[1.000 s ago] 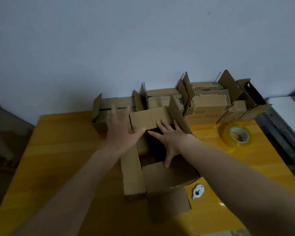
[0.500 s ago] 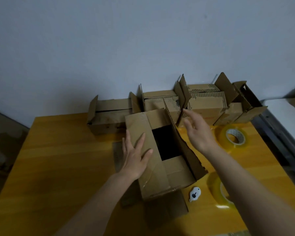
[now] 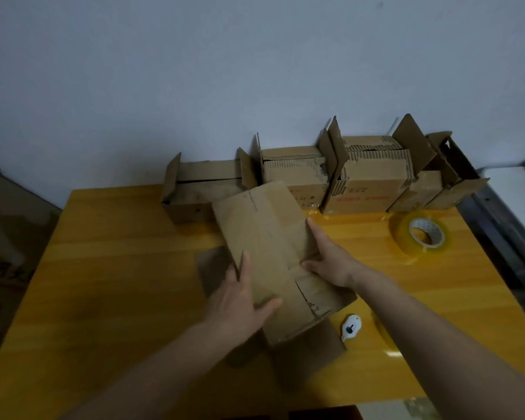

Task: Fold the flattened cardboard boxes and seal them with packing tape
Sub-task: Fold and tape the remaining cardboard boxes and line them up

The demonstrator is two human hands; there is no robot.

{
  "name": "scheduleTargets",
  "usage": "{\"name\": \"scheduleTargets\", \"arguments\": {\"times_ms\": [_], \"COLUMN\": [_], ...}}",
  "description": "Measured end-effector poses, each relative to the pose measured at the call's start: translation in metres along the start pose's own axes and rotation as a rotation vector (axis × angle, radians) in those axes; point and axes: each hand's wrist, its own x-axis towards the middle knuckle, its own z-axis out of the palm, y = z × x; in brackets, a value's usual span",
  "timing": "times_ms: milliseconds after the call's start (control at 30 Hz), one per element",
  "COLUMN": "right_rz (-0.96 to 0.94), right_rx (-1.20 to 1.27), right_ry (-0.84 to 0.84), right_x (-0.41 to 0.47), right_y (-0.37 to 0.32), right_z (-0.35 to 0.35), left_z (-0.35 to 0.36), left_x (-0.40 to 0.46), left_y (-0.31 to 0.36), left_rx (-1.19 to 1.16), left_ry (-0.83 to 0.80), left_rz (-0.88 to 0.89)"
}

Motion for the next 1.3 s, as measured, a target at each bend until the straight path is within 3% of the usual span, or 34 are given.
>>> {"name": "scheduleTargets", "arguments": {"times_ms": [100,167,233,300,400,500,600,767,900,1000,1133,1300], "right_rz": [-0.099,-0.134,-0.172,-0.211,-0.194,0.057,0.236,0.101,0.183,0.452,0.672,0.685], "right_rx": [-0.065,-0.106,-0.166,-0.183,-0.084,0.016,0.13,0.394,0.427,0.225,-0.071,-0.369], "right_ry": [-0.151,-0.225,-0.26,-0.227,0.085,0.384,0.386,0.298,0.526,0.667,0.615,0.243], "right_x": [0.002,0.006,0.011,0.013,0.009,0.002,-0.005,-0.016,-0.028,-0.051,-0.08,-0.094], "right_y": [0.0,-0.005,-0.016,-0.026,-0.021,0.01,0.033,0.039,0.07,0.12,0.168,0.186], "right_z": [-0.006,-0.005,0.001,0.01,0.011,-0.002,-0.005,-0.019,-0.036,-0.027,0.01,0.05], "left_z": [-0.017,-0.03,-0.038,-0.032,-0.014,0.0,0.015,0.031,0.03,0.031,0.038,0.045], "left_x": [-0.024,-0.016,0.002,0.02,0.029,0.029,0.029,0.039,0.052,0.057,0.057,0.061], "left_y": [-0.025,-0.046,-0.053,-0.049,-0.035,-0.016,0.014,0.056,0.066,0.072,0.092,0.1], "left_rx": [0.457,0.657,0.753,0.75,0.636,0.537,0.503,0.454,0.48,0.478,0.462,0.485], "left_ry": [0.011,0.126,0.128,0.002,-0.016,0.037,0.094,0.122,0.143,0.12,0.126,0.166], "left_rz": [0.184,0.445,0.669,0.774,0.677,0.52,0.39,0.338,0.436,0.432,0.349,0.406]}}
